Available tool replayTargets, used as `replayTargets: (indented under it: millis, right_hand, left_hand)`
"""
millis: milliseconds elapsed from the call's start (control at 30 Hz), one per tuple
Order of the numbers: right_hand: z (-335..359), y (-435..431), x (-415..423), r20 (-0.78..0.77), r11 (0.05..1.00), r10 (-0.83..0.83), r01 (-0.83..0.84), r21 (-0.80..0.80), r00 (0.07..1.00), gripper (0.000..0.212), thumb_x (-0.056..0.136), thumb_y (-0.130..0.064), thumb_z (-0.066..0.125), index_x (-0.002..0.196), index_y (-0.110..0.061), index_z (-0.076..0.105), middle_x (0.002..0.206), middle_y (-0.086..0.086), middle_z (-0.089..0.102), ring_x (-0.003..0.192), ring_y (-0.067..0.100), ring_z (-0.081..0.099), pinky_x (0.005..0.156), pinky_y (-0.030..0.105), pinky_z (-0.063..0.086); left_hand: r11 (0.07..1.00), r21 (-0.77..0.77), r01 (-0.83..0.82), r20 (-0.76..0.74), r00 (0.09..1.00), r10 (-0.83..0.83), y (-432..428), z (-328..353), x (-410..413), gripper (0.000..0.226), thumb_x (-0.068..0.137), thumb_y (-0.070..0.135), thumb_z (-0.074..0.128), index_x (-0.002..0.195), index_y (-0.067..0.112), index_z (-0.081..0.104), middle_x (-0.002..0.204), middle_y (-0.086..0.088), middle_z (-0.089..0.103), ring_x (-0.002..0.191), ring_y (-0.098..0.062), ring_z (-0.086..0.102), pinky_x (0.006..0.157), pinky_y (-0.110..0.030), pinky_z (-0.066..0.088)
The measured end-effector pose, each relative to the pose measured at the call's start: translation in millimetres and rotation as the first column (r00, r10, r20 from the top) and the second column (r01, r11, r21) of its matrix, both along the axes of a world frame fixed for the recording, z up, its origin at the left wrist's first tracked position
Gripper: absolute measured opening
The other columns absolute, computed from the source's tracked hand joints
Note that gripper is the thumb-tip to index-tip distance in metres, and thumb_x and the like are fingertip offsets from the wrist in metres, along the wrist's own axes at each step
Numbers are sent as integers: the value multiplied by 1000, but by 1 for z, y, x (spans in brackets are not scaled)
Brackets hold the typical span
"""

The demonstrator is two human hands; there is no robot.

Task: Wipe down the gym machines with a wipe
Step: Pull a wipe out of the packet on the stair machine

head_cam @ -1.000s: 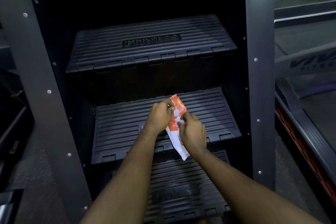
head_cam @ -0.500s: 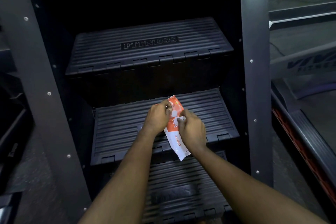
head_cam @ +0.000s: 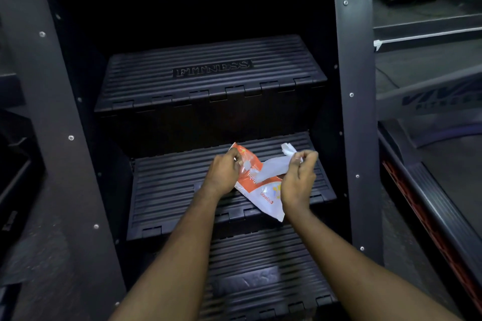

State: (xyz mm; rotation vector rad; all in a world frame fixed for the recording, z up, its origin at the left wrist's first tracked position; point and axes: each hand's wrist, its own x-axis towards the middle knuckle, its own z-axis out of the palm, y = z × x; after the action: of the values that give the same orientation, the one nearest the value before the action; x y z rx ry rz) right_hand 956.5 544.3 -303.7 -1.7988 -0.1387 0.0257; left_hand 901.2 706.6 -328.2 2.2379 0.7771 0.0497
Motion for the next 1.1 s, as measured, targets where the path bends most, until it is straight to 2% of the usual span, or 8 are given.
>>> replayTargets:
  millis: [200, 333, 500, 567, 667, 833, 1000, 1100]
  right_hand:
    - [16, -11, 30, -79, 997, 42, -37, 63, 996, 17, 107, -24, 43, 95, -14, 48, 78, -7, 50, 64, -1, 44, 62, 18, 40]
    - [22, -21, 45, -166, 986, 129, -109, 124, 978, 22, 107, -23, 46, 87, -14, 51, 80, 3, 50, 70, 12, 46, 65, 28, 41]
    - [43, -32, 45, -240, 961, 233, -185, 207, 942, 30, 104, -8, 45, 76, -15, 48, 68, -6, 47, 57, 1, 43, 56, 18, 38]
    - [53, -34, 46, -270, 941, 300, -237, 242, 915, 27, 104, -8, 47, 78, -15, 53, 72, -3, 53, 62, 4, 50, 61, 20, 42]
    - [73, -37, 45, -289, 897, 421, -348, 273, 859, 11, 100, -11, 57, 90, -12, 62, 81, 4, 66, 67, 12, 62, 61, 26, 50]
    - [103, -42, 45, -237, 846, 529, -483, 226, 815, 15, 94, 2, 58, 102, -9, 62, 83, 3, 73, 69, 11, 68, 58, 23, 52]
    - [125, -40, 46, -244, 825, 562, -556, 98, 790, 21, 85, 4, 57, 98, -12, 63, 81, 2, 70, 71, 14, 64, 63, 26, 50]
    - [133, -42, 44, -269, 792, 583, -610, -19, 766, 16, 69, -5, 55, 78, -16, 61, 74, -4, 63, 72, 14, 56, 66, 29, 44]
  left_hand:
    - [998, -31, 46, -13, 999, -47, -14, 8, -6, 10, 95, 25, 59, 87, 21, 61, 83, 0, 68, 80, -22, 63, 73, -35, 52]
    - [979, -118, 165, 19, 986, -163, -32, 22, -11, 22, 94, 22, 60, 72, 21, 64, 83, 0, 68, 83, -22, 61, 80, -36, 51]
    - [908, -406, 102, 180, 983, -30, -49, 56, 0, 11, 100, 19, 57, 105, 23, 66, 103, 6, 69, 99, -14, 66, 86, -28, 51]
    - [859, -487, 157, 223, 973, -51, -53, 72, 9, 31, 100, 15, 58, 129, 24, 55, 113, 5, 68, 103, -9, 67, 86, -22, 52]
    - [899, -383, 212, 267, 957, -113, -51, 97, 19, 55, 96, 9, 63, 145, 26, 45, 114, 1, 66, 98, -5, 67, 86, -17, 54]
    - [970, -29, 243, 276, 934, -226, -40, 146, 22, 7, 91, 9, 67, 96, 14, 68, 87, -4, 67, 72, -8, 55, 68, -22, 45]
    - [977, -31, 211, 258, 946, -196, -30, 179, 17, 3, 95, 14, 60, 92, 14, 61, 89, -5, 67, 77, -16, 58, 69, -29, 48]
    - [977, -20, 215, 271, 941, -201, -28, 199, 13, 4, 96, 13, 55, 94, 16, 57, 84, -7, 64, 73, -15, 54, 66, -29, 45]
